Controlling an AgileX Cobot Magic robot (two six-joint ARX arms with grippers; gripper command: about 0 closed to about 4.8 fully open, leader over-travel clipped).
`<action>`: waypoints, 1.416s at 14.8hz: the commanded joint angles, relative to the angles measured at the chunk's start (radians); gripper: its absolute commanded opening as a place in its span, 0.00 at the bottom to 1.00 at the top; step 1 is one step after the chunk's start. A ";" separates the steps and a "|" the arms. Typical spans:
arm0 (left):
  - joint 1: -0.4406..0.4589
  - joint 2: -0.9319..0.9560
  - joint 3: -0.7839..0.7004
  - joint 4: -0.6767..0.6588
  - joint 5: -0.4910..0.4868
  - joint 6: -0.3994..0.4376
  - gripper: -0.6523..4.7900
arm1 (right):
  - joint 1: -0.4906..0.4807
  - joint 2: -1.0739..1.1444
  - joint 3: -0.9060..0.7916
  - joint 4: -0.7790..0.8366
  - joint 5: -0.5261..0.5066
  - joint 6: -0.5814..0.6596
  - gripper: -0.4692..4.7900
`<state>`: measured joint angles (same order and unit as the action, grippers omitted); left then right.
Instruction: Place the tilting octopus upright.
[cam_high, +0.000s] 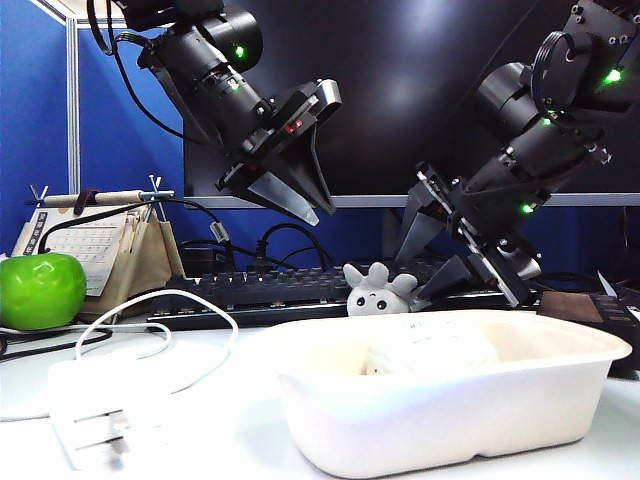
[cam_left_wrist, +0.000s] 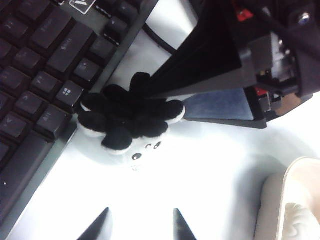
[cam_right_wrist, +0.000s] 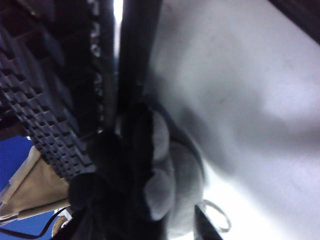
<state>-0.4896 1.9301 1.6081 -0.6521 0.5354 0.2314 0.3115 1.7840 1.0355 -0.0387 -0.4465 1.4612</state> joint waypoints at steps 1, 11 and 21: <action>-0.001 -0.003 0.003 0.005 0.008 -0.003 0.42 | 0.002 0.016 0.002 0.006 -0.026 0.002 0.53; -0.001 -0.003 0.003 -0.005 0.074 -0.003 0.42 | 0.002 0.044 0.002 0.044 -0.051 0.002 0.36; -0.001 -0.003 0.004 -0.030 0.075 -0.003 0.42 | 0.000 0.043 0.002 0.074 -0.041 -0.204 0.08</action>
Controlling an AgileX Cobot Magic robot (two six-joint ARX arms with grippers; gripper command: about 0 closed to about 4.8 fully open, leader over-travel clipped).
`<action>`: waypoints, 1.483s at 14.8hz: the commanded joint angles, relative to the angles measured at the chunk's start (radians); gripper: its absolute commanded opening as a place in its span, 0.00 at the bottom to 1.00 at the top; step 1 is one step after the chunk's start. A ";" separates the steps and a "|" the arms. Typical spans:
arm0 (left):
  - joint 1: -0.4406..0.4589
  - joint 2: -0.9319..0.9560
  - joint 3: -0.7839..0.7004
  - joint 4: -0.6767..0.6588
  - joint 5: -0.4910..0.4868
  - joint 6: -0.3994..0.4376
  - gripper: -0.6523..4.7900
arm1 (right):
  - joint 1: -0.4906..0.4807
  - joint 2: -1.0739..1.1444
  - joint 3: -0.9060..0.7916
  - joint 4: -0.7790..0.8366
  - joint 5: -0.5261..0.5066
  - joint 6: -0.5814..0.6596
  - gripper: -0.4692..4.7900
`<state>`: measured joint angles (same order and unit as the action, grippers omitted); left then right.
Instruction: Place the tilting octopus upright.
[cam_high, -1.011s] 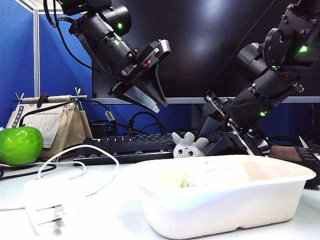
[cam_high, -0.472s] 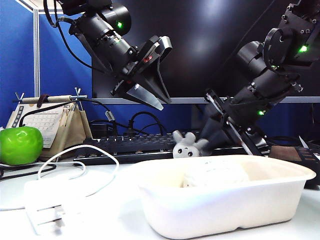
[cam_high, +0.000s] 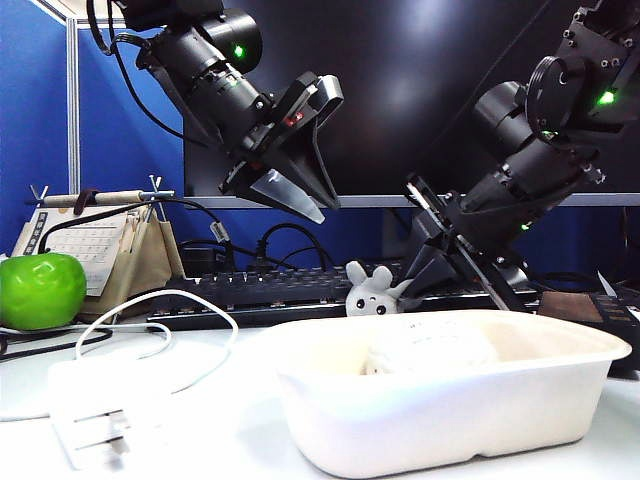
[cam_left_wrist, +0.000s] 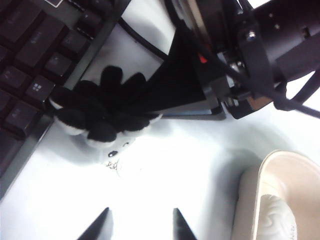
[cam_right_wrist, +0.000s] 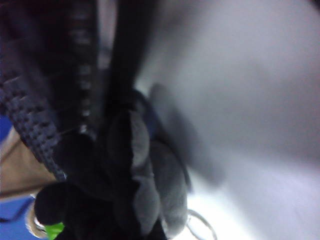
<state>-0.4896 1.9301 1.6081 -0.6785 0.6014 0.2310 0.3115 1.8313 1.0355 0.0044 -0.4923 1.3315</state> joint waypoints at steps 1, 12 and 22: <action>-0.001 -0.003 0.004 -0.004 0.009 -0.002 0.42 | -0.001 -0.004 0.002 0.036 0.004 -0.084 0.08; -0.001 -0.003 0.004 -0.017 0.009 -0.002 0.42 | -0.008 -0.015 0.003 0.115 0.030 -0.418 0.08; -0.001 -0.005 0.005 -0.049 0.008 -0.002 0.42 | -0.027 -0.056 0.003 0.119 0.027 -0.817 0.08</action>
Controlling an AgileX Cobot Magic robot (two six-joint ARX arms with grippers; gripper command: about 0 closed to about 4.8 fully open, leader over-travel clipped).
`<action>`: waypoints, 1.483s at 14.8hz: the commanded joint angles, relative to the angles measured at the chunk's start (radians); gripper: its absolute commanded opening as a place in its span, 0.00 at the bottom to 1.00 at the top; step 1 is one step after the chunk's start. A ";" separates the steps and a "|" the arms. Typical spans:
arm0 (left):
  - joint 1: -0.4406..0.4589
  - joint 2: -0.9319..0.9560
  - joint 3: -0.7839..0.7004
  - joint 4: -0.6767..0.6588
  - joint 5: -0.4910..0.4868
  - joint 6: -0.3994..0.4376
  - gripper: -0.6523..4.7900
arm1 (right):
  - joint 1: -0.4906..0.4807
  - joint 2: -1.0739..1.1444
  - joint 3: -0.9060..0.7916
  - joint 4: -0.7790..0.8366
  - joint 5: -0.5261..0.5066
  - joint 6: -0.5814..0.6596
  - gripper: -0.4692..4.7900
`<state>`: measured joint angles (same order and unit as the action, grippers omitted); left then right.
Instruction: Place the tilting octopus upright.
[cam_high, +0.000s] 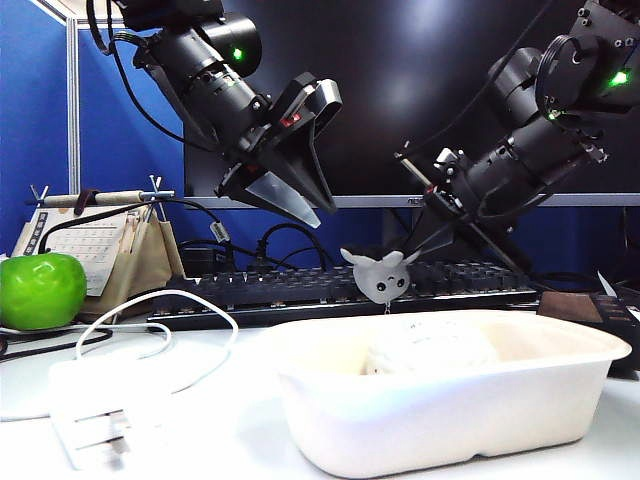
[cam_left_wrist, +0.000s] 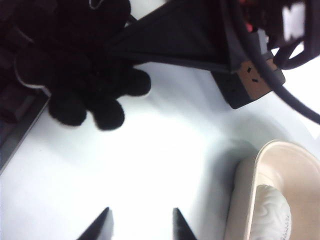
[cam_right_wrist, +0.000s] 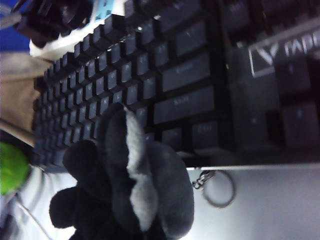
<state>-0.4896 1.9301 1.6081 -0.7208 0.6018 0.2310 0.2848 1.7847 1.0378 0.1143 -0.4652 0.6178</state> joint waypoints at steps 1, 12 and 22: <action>-0.001 -0.008 0.005 -0.012 0.008 -0.002 0.42 | 0.000 -0.012 0.000 0.003 0.004 -0.150 0.08; -0.001 -0.171 0.009 -0.026 0.009 -0.003 0.42 | 0.003 -0.193 0.000 -0.112 0.259 -0.490 0.08; -0.001 -0.266 0.009 -0.072 0.233 -0.055 0.42 | 0.291 -0.379 0.000 -0.468 1.022 -0.838 0.08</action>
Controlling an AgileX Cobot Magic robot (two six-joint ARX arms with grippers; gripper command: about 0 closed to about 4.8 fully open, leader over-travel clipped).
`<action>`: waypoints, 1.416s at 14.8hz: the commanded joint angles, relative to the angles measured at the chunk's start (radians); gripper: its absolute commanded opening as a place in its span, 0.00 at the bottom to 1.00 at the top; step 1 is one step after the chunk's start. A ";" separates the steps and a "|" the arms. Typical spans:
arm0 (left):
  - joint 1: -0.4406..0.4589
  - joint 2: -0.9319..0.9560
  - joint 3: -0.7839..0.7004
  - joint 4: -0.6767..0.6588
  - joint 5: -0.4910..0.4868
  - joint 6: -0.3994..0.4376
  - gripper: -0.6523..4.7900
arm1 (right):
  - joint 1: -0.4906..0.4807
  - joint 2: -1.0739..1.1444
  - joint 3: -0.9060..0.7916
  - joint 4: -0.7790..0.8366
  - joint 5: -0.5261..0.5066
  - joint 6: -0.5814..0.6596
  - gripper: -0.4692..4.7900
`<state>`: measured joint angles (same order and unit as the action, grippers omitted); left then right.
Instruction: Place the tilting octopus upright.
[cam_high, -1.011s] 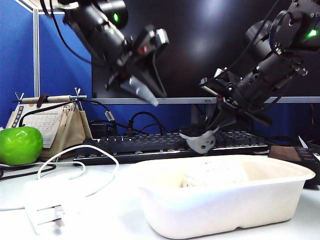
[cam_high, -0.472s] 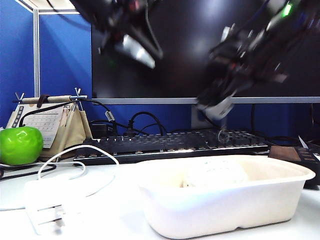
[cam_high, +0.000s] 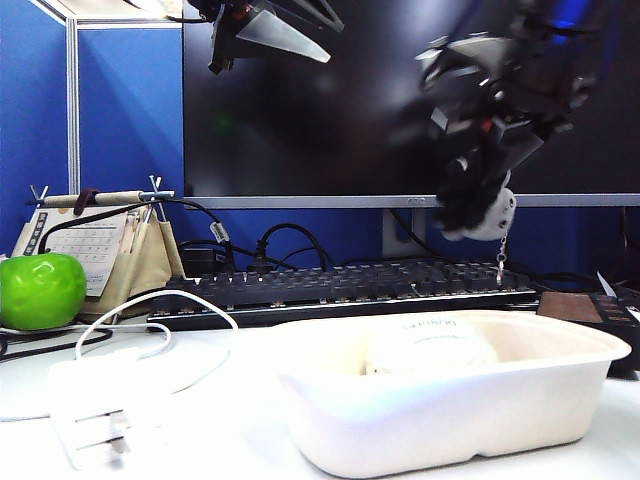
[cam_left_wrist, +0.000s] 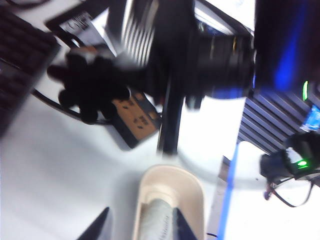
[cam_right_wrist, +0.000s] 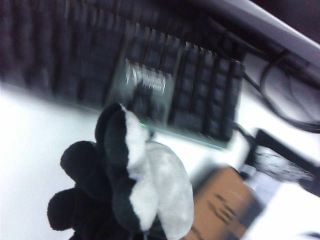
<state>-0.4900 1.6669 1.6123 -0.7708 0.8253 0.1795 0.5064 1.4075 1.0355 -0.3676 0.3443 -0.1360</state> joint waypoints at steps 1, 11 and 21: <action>0.000 -0.003 0.005 -0.029 0.010 -0.004 0.42 | 0.087 -0.002 0.003 0.021 0.278 -0.126 0.08; 0.000 -0.003 0.005 -0.029 0.100 -0.004 0.42 | 0.092 0.175 0.002 -0.124 0.672 -0.439 0.08; 0.000 -0.003 0.005 -0.005 0.099 -0.004 0.42 | 0.110 0.251 0.003 -0.027 0.616 -0.430 0.08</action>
<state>-0.4900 1.6676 1.6123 -0.7918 0.9154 0.1787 0.6102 1.6627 1.0355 -0.4301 0.9684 -0.5724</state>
